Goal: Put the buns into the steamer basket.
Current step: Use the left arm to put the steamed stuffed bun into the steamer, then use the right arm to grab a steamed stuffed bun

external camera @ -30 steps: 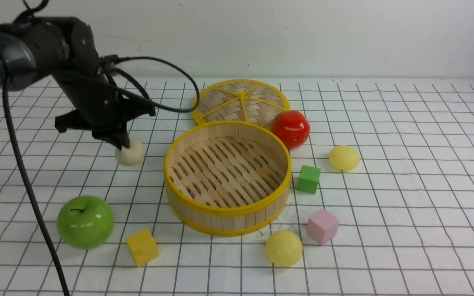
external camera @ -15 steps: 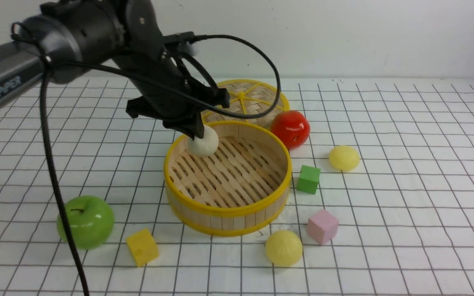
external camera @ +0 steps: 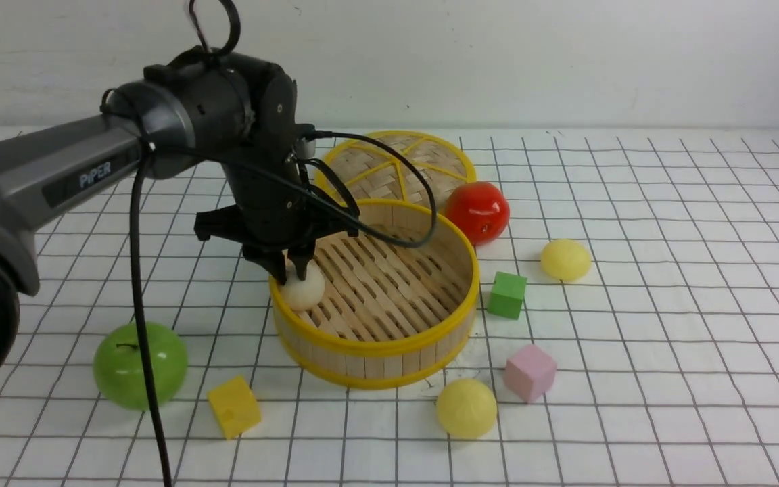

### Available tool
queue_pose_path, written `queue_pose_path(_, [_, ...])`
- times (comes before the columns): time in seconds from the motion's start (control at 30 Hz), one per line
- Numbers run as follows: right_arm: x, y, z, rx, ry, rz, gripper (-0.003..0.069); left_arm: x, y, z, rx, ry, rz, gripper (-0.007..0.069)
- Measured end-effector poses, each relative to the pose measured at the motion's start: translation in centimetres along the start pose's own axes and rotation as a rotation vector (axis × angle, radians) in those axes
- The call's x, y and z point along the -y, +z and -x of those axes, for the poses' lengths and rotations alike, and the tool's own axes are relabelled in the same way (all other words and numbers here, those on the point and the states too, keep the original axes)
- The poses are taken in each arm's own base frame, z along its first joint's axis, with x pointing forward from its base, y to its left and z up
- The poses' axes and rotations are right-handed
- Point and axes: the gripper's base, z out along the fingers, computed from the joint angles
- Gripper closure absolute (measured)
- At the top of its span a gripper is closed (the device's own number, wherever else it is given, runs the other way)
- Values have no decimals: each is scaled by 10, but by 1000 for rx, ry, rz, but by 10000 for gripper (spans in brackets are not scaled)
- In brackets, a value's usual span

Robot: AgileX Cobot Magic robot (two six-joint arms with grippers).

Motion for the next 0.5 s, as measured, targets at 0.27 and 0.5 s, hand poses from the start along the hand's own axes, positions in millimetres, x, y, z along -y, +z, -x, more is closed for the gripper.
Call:
queue_pose_path(0.27, [0,0,0,0,0,0,418,-9,-99,-5,113,12,-42,111])
queue_pose_path(0.5, [0,0,0,0,-1,0,418,-39,-276,-61,437,73,-212,105])
